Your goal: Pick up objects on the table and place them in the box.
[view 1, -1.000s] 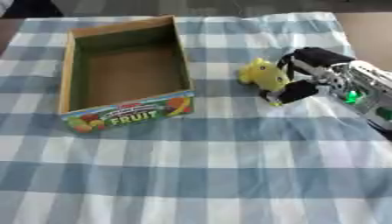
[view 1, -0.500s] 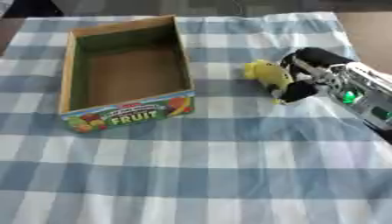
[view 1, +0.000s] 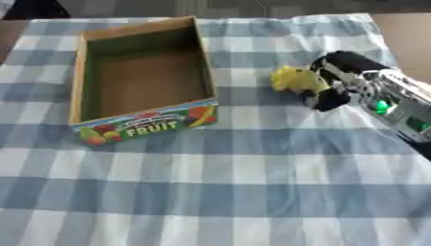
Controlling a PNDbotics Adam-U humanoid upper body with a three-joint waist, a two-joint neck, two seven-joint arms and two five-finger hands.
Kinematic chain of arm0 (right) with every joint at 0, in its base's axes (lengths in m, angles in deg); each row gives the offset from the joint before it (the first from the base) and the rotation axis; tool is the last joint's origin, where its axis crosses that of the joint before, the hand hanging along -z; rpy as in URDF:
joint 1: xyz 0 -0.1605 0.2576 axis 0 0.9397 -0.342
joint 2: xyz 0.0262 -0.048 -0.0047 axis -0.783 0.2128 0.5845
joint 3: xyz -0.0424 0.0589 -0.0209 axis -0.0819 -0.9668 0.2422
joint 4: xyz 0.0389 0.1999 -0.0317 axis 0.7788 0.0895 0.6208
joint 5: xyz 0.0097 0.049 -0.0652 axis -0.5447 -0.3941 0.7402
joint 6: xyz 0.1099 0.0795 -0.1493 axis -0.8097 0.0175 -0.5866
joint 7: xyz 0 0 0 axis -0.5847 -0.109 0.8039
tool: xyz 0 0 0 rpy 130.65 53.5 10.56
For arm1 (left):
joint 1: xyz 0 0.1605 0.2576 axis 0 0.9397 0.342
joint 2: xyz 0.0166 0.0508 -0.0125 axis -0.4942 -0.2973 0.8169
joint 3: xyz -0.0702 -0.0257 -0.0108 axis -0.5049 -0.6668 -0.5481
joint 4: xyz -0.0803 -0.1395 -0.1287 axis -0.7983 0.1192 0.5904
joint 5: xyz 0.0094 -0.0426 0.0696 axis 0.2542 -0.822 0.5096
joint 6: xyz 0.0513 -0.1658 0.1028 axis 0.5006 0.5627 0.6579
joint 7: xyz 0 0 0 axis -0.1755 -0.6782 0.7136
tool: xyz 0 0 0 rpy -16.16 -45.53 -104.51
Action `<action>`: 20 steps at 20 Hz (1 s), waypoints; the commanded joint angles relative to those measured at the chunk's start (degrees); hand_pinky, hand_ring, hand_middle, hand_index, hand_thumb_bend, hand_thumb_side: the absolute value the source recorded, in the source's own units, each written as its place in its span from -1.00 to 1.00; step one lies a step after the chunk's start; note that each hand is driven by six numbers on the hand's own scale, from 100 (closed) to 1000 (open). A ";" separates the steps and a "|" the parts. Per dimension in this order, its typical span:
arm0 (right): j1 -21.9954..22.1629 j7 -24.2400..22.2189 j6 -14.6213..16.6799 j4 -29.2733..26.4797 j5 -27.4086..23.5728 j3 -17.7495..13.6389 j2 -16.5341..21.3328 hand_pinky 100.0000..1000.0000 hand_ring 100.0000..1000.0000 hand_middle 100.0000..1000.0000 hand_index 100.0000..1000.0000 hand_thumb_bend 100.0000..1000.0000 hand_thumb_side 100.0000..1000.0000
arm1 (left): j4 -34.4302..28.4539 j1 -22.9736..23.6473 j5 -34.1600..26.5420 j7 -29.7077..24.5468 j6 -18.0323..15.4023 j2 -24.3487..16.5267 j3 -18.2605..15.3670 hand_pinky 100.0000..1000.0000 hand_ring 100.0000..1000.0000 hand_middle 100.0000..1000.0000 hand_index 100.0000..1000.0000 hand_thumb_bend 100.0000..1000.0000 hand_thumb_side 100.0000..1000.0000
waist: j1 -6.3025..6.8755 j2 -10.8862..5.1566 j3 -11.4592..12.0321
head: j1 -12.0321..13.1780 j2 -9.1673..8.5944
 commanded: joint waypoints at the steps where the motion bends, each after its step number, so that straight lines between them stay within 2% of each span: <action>1: -0.52 1.12 -0.81 -2.45 -1.27 -1.43 1.78 0.46 0.08 -0.42 0.06 -1.00 -0.70 | -1.15 -0.10 0.16 -0.12 0.15 -0.44 0.03 0.26 0.10 0.13 0.75 -1.00 0.33 | -0.08 -1.09 -0.10 | 0.05 -0.53; 12: -2.22 5.76 -4.54 -10.81 -4.08 -4.39 3.42 0.40 -0.09 -0.56 -0.23 -1.00 -0.82 | -1.15 -0.19 0.17 -0.19 0.12 -0.61 -0.02 0.25 0.10 0.13 0.75 -1.00 0.32 | -0.33 -1.55 0.08 | -0.07 -0.49; 16: -4.64 6.58 -5.55 -12.92 -5.00 -4.76 3.51 0.38 -0.16 -0.63 -0.33 -1.00 -0.84 | -1.15 -0.23 0.13 -0.28 0.14 -0.69 0.08 0.25 0.10 0.13 0.75 -1.00 0.31 | -0.50 -1.62 0.34 | -0.37 -0.51; 20: -8.84 6.60 -5.79 -13.57 -4.61 -3.86 2.82 0.37 -0.18 -0.65 -0.35 -1.00 -0.81 | -1.15 -0.28 0.08 -0.47 0.16 -0.91 0.23 0.25 0.10 0.13 0.75 -1.00 0.31 | -0.71 -1.71 0.85 | -0.87 -0.55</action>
